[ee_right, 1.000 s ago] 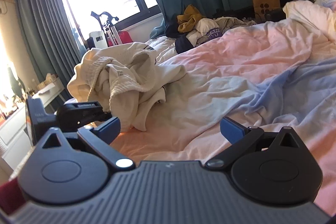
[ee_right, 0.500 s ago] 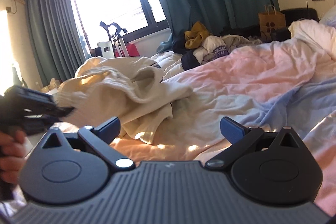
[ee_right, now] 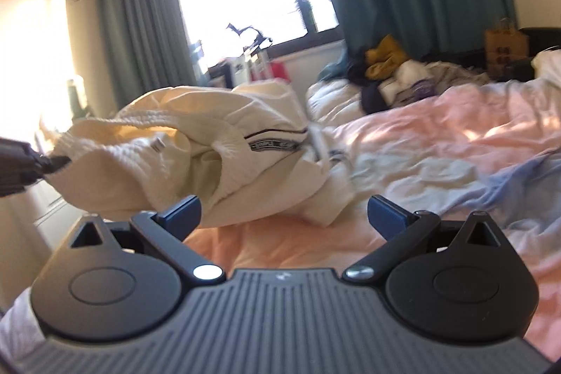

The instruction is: Fold clothes

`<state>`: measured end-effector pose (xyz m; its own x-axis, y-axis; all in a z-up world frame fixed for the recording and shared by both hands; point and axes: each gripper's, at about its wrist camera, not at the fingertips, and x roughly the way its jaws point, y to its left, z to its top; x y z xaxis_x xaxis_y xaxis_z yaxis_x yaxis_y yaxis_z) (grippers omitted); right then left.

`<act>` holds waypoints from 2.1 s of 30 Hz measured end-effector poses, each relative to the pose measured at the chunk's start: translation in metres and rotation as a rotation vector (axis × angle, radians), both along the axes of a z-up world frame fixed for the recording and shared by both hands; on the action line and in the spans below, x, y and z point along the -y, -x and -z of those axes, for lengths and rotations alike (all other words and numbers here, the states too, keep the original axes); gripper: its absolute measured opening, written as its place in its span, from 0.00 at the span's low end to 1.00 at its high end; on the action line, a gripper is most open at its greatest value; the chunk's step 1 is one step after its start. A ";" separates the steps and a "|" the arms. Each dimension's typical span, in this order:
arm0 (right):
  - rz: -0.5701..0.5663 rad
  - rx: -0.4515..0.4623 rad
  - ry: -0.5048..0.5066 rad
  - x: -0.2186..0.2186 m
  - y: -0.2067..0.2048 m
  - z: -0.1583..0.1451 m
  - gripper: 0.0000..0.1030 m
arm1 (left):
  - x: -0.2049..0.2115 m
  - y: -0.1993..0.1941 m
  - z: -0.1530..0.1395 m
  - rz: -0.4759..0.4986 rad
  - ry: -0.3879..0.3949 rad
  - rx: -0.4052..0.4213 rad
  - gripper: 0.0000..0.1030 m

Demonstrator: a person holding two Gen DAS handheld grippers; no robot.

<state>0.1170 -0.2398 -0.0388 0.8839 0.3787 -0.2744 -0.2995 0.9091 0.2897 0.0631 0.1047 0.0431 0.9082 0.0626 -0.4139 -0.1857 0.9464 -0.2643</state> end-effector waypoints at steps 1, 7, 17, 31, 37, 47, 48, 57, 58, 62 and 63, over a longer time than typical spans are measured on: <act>0.000 -0.003 0.019 -0.004 -0.001 0.002 1.00 | -0.005 0.000 0.007 -0.011 -0.005 -0.030 0.07; 0.004 -0.047 0.034 -0.015 -0.034 0.007 0.99 | -0.031 -0.009 0.029 -0.075 0.062 -0.144 0.07; -0.153 0.085 0.281 -0.106 -0.082 0.007 0.78 | -0.049 -0.029 0.067 -0.176 0.196 -0.235 0.08; 0.011 0.137 0.515 -0.126 -0.084 -0.011 0.10 | -0.057 -0.045 0.090 -0.072 0.206 -0.281 0.13; 0.088 0.124 0.453 -0.074 -0.069 -0.041 0.08 | -0.014 -0.031 0.091 0.080 0.077 -0.335 0.22; 0.246 0.031 0.339 0.037 -0.033 -0.064 0.08 | 0.092 0.001 0.095 0.347 -0.283 -0.309 0.40; 0.267 -0.012 0.325 0.048 -0.032 -0.059 0.08 | 0.103 0.004 0.098 0.371 -0.319 -0.313 0.40; 0.359 -0.442 0.007 0.113 -0.054 0.025 0.08 | 0.167 0.017 0.131 0.439 -0.635 -0.309 0.41; 0.365 -0.445 -0.003 0.112 -0.055 0.028 0.09 | 0.168 0.016 0.132 0.437 -0.643 -0.303 0.41; 0.377 -0.447 -0.026 0.111 -0.052 0.035 0.10 | 0.175 0.017 0.136 0.449 -0.726 -0.272 0.42; 0.379 -0.452 -0.041 0.112 -0.052 0.036 0.10 | 0.177 0.018 0.137 0.452 -0.747 -0.264 0.42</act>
<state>0.1690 -0.3520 -0.0750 0.7583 0.0779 -0.6472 0.2051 0.9139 0.3504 0.0454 -0.0721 -0.0939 0.7928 0.0593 -0.6066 0.2768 0.8516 0.4451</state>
